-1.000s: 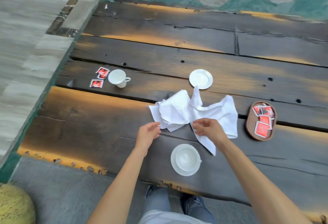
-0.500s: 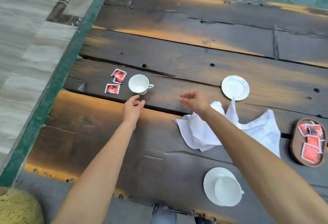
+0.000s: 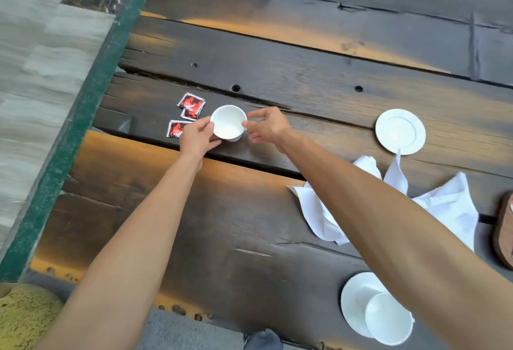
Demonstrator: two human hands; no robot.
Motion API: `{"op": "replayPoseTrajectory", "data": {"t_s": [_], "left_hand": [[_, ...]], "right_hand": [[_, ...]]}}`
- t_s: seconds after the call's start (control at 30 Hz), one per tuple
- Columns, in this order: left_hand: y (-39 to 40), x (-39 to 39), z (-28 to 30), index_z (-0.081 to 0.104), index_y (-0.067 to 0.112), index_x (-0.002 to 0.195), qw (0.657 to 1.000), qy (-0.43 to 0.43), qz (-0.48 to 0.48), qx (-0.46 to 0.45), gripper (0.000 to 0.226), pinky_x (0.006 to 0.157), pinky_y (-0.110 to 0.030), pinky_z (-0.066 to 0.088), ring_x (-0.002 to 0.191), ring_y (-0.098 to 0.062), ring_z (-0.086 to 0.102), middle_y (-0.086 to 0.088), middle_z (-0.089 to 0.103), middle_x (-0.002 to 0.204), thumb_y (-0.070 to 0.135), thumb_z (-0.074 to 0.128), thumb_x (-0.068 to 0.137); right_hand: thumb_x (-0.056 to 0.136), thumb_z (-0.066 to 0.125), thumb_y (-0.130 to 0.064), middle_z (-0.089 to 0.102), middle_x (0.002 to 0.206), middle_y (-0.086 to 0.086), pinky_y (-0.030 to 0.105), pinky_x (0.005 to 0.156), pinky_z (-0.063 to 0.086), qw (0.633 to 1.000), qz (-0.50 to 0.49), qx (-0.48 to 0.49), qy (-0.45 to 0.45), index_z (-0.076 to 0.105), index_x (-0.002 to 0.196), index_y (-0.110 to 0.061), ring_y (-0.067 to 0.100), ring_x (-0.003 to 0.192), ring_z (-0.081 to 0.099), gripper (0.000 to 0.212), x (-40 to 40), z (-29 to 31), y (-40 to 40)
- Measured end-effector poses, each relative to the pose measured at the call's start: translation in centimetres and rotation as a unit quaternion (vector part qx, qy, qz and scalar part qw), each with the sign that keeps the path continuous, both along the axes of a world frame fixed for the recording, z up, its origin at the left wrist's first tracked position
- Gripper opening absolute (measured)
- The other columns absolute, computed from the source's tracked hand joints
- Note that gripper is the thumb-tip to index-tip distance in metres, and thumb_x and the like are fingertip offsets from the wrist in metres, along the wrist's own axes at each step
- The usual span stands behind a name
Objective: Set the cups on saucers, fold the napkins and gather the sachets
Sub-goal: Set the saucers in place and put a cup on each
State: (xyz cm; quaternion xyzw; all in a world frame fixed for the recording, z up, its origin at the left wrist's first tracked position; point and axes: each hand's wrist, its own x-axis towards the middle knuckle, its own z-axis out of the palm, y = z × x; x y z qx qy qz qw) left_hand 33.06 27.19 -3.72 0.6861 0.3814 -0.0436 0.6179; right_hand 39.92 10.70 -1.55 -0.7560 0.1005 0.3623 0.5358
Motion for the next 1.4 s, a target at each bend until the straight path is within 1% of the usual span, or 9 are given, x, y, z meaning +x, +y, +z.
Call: {"op": "replayPoseTrajectory", "data": {"t_s": [0.2,0.43,0.57,0.73,0.9,1.03,1.2,1.3,1.4], "left_hand": [[0.4,0.2,0.1,0.060,0.000,0.125,0.999,-0.004,-0.003,-0.039,0.030,0.086,-0.036,0.059,0.102,-0.024,0.069,-0.016,0.065,0.122,0.003,0.055,0.095],[-1.1,-0.4,1.7,0.061,-0.003,0.121,0.998,-0.015,-0.018,-0.062,0.028,0.080,-0.032,0.061,0.096,-0.022,0.070,-0.016,0.066,0.116,0.001,0.058,0.094],[-3.0,-0.3,3.0,0.063,-0.005,0.118,0.997,-0.017,-0.035,-0.070,0.029,0.084,-0.038,0.060,0.093,-0.024,0.072,-0.017,0.069,0.112,0.002,0.063,0.091],[-6.8,0.2,4.9,0.066,-0.005,0.111,0.994,-0.029,-0.064,-0.080,0.024,0.073,-0.029,0.062,0.084,-0.016,0.072,-0.013,0.070,0.102,0.000,0.067,0.087],[-11.9,1.4,5.7,0.065,-0.008,0.107,0.989,-0.043,-0.087,-0.111,0.021,0.066,-0.025,0.061,0.072,-0.012,0.072,-0.013,0.070,0.091,-0.003,0.066,0.087],[-16.5,3.0,6.2,0.062,-0.011,0.107,0.982,-0.050,-0.120,-0.135,0.020,0.073,-0.032,0.062,0.081,-0.022,0.068,-0.020,0.066,0.100,-0.004,0.063,0.088],[-22.0,4.7,6.9,0.064,-0.008,0.102,0.976,-0.047,-0.145,-0.157,0.014,0.075,-0.036,0.062,0.086,-0.029,0.068,-0.021,0.066,0.099,-0.005,0.063,0.088],[-25.1,5.7,6.9,0.064,-0.009,0.105,0.974,-0.038,-0.149,-0.166,0.017,0.084,-0.041,0.059,0.093,-0.033,0.068,-0.023,0.066,0.102,-0.005,0.062,0.089],[-27.5,6.8,6.7,0.065,-0.008,0.108,0.974,-0.031,-0.161,-0.157,0.020,0.082,-0.038,0.060,0.095,-0.032,0.070,-0.021,0.069,0.104,-0.003,0.064,0.089]], "right_hand": [[0.090,0.067,-0.012,0.073,0.092,0.021,0.041,0.074,0.063,0.999,-0.030,-0.014,-0.012,0.057,0.127,-0.009,0.030,0.079,0.075,0.039,-0.3,-1.1,0.9],[0.091,0.065,-0.010,0.074,0.085,0.021,0.037,0.071,0.063,0.999,-0.023,-0.021,-0.038,0.061,0.123,-0.007,0.026,0.065,0.072,0.032,-0.9,-0.5,-1.1],[0.091,0.064,-0.011,0.074,0.082,0.021,0.041,0.076,0.062,0.997,-0.016,-0.028,-0.067,0.062,0.122,-0.008,0.025,0.062,0.070,0.031,-1.3,0.4,-3.7],[0.091,0.065,-0.010,0.073,0.078,0.019,0.041,0.074,0.062,0.996,-0.022,-0.020,-0.083,0.064,0.123,-0.006,0.027,0.064,0.071,0.033,-1.3,1.6,-8.6],[0.093,0.059,-0.007,0.073,0.087,0.024,0.044,0.082,0.060,0.995,-0.018,-0.023,-0.093,0.062,0.125,-0.004,0.034,0.077,0.072,0.032,-1.0,2.9,-14.4],[0.093,0.056,-0.005,0.074,0.083,0.021,0.034,0.072,0.063,0.993,-0.029,-0.028,-0.112,0.067,0.117,-0.006,0.024,0.066,0.071,0.026,-0.7,4.0,-19.5],[0.092,0.059,-0.007,0.074,0.078,0.021,0.038,0.072,0.062,0.988,-0.078,-0.047,-0.122,0.068,0.117,-0.011,0.032,0.071,0.073,0.027,0.0,4.3,-25.1],[0.091,0.057,-0.005,0.072,0.071,0.019,0.035,0.063,0.061,0.984,-0.112,-0.060,-0.123,0.067,0.115,-0.012,0.028,0.062,0.071,0.026,0.5,4.1,-27.8],[0.091,0.056,-0.004,0.071,0.070,0.018,0.039,0.066,0.063,0.981,-0.132,-0.068,-0.123,0.066,0.115,-0.012,0.026,0.061,0.069,0.027,1.0,3.9,-30.1]]}}
